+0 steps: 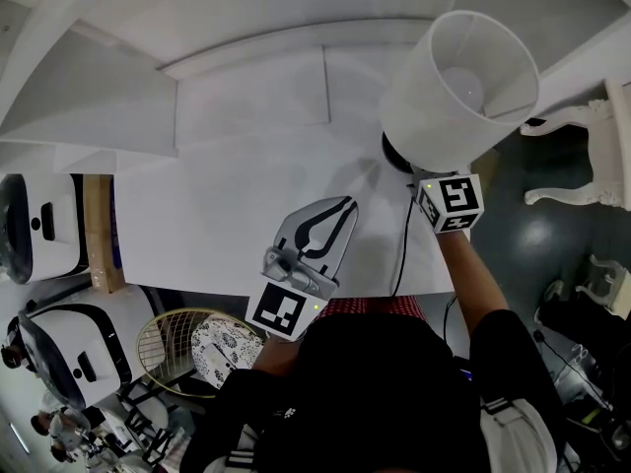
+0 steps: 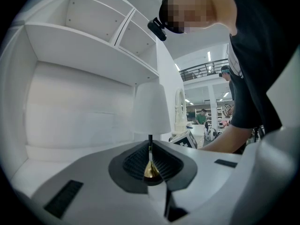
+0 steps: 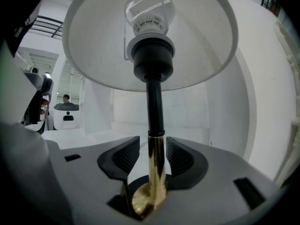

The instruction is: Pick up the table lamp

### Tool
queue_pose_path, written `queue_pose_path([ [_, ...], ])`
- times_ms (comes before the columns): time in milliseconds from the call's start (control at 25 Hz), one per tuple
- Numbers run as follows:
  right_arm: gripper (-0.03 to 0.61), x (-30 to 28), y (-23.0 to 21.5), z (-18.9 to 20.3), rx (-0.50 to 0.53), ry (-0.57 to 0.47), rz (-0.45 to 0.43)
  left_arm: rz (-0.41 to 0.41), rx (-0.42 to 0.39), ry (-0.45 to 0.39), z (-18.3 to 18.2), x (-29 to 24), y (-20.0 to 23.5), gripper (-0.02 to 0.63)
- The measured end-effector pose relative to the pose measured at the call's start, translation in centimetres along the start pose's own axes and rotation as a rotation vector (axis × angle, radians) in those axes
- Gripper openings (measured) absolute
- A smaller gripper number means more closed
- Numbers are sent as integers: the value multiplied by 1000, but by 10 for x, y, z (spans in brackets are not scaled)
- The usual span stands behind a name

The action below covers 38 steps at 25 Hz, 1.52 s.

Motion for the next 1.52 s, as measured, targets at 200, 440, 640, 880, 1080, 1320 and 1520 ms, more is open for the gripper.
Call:
queue_pose_path([
  [200,178,-1,2,-5,6,-36,-8,5,-1,6,1,0,1,14],
  [440,76,0,-2,-6,7,-61,14,18,-5,15,6,-5,2,14],
  [640,57,-1,-3,-6,17,-53,6,60,-45,36,14,-15,3,14],
  [880,54,-1,-3,-7,25,-57,-9,121,-64,22,17,-32,4,14],
  [1080,54,-1,-3,-7,33,-46,-19,171,-136,35,21,-41,8,14],
  [1320,54,0,-4,-8,36,-35,-29,196,-172,14,35,-57,12,14],
  [1520,54,-1,-3,-9,29,-44,-45,201,-170,11,41,-67,18,15],
])
Point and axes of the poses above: the fingertips, and each gripper's own axes: x backward along the fingers, y to its left, z out of its underside, the point moved 10 cm from there along x, backward along the fingers, and after that the axes turned 3 degrees about -y, right-handed, at the moved point
